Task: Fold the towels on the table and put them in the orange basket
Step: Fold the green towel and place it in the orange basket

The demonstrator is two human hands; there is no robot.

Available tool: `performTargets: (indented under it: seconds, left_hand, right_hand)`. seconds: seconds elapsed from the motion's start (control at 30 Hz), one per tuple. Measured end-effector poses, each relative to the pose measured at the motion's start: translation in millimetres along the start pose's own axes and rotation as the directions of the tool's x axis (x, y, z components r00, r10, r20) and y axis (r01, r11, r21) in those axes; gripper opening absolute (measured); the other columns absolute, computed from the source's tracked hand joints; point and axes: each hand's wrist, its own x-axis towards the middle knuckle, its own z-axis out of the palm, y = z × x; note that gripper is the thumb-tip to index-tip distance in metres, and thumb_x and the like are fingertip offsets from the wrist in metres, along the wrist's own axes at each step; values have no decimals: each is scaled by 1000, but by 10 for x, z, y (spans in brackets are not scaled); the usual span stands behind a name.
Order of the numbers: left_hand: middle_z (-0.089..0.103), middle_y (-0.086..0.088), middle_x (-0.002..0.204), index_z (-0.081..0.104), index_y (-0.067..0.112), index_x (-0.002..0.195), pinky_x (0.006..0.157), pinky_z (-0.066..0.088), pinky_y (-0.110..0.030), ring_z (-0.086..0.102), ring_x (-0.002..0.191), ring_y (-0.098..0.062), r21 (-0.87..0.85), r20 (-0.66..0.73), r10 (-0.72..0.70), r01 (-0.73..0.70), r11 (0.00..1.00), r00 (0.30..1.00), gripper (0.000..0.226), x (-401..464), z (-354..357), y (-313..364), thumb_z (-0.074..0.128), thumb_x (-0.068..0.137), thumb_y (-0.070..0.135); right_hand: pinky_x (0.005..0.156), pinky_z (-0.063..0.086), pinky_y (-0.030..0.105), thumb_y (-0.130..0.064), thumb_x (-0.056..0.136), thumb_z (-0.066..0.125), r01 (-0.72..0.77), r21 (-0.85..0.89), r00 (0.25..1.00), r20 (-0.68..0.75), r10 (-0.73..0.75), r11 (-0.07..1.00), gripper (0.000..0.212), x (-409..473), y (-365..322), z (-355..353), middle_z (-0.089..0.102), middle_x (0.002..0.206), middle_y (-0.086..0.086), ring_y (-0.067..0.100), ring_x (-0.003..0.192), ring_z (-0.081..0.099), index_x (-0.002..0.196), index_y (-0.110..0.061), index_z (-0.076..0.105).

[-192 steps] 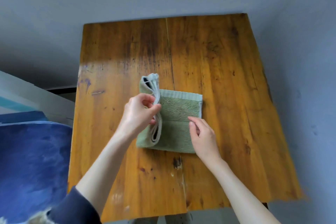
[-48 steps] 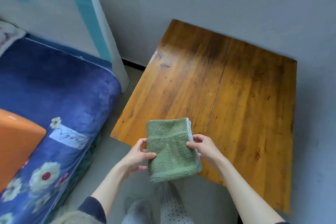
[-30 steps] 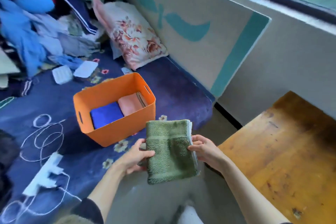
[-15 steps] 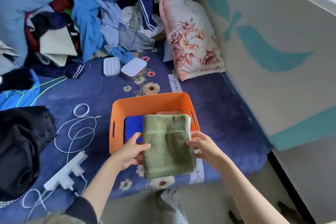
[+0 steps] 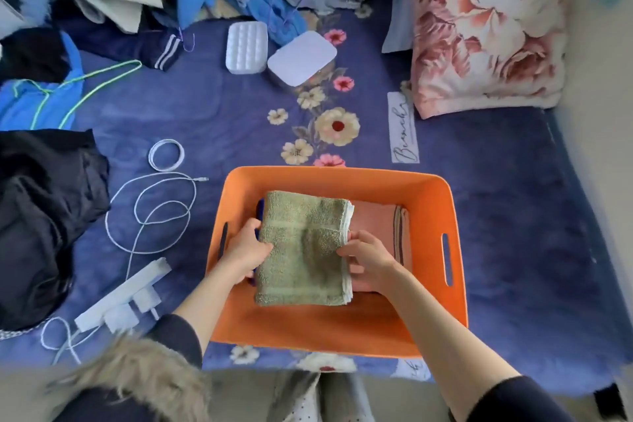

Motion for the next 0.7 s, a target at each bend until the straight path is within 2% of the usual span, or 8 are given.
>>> performTargets:
  seconds: [0.07, 0.17, 0.23, 0.33, 0.43, 0.5, 0.7]
  left_hand:
    - [56, -9, 110, 36, 20, 133, 76, 52, -38, 57, 101, -31, 118, -61, 2, 5, 993, 998, 43, 210, 61, -91, 50, 93, 12]
    - [58, -14, 116, 37, 15, 133, 85, 50, -42, 57, 103, -34, 233, -114, 41, -13, 972, 993, 43, 447, 139, -208, 48, 92, 9]
    - [57, -14, 118, 39, 13, 130, 86, 48, -42, 55, 105, -34, 312, -154, 88, -36, 949, 984, 41, 541, 170, -238, 48, 91, 6]
    - [53, -14, 121, 40, 11, 125, 85, 46, -43, 54, 107, -36, 407, -215, 145, -47, 912, 966, 39, 578, 213, -234, 49, 88, 5]
    - [49, -15, 125, 40, 11, 121, 78, 42, -43, 52, 109, -39, 489, -268, 169, -18, 872, 949, 36, 545, 247, -209, 48, 87, 6]
    - [48, -14, 125, 39, 11, 120, 76, 41, -43, 53, 107, -39, 508, -278, 175, -10, 861, 945, 35, 518, 262, -204, 49, 87, 6]
    - [49, -15, 121, 36, 13, 119, 72, 41, -43, 55, 102, -40, 550, -281, 204, -17, 835, 938, 37, 515, 252, -201, 52, 86, 9]
  right_hand:
    - [79, 48, 41, 7, 83, 50, -21, -31, 999, -39, 19, 999, 17, 260, 81, 88, 52, 89, 12, 24, 86, 51, 86, -10, 45]
    - [82, 50, 46, 6, 83, 51, -51, -44, 996, -75, 47, 998, 21, 539, 186, 192, 55, 86, 8, 24, 85, 54, 87, -14, 48]
    - [72, 46, 40, 6, 83, 53, -48, -76, 995, -90, 41, 996, 24, 658, 216, 238, 51, 78, 4, 22, 77, 49, 83, -18, 48]
    - [53, 32, 23, 8, 84, 51, 12, -116, 996, -92, -23, 993, 30, 735, 195, 271, 44, 66, -1, 14, 57, 41, 76, -20, 44]
    - [37, 30, 16, 11, 85, 50, 95, -147, 990, -93, -109, 985, 32, 754, 161, 276, 43, 65, -3, 8, 48, 40, 75, -19, 45]
    - [39, 32, 12, 11, 85, 50, 127, -166, 986, -87, -143, 978, 33, 732, 159, 277, 45, 67, -4, 6, 51, 41, 76, -21, 48]
    - [61, 38, 14, 11, 85, 49, 165, -113, 983, -57, -172, 980, 31, 665, 205, 283, 52, 79, -4, 7, 72, 47, 81, -20, 52]
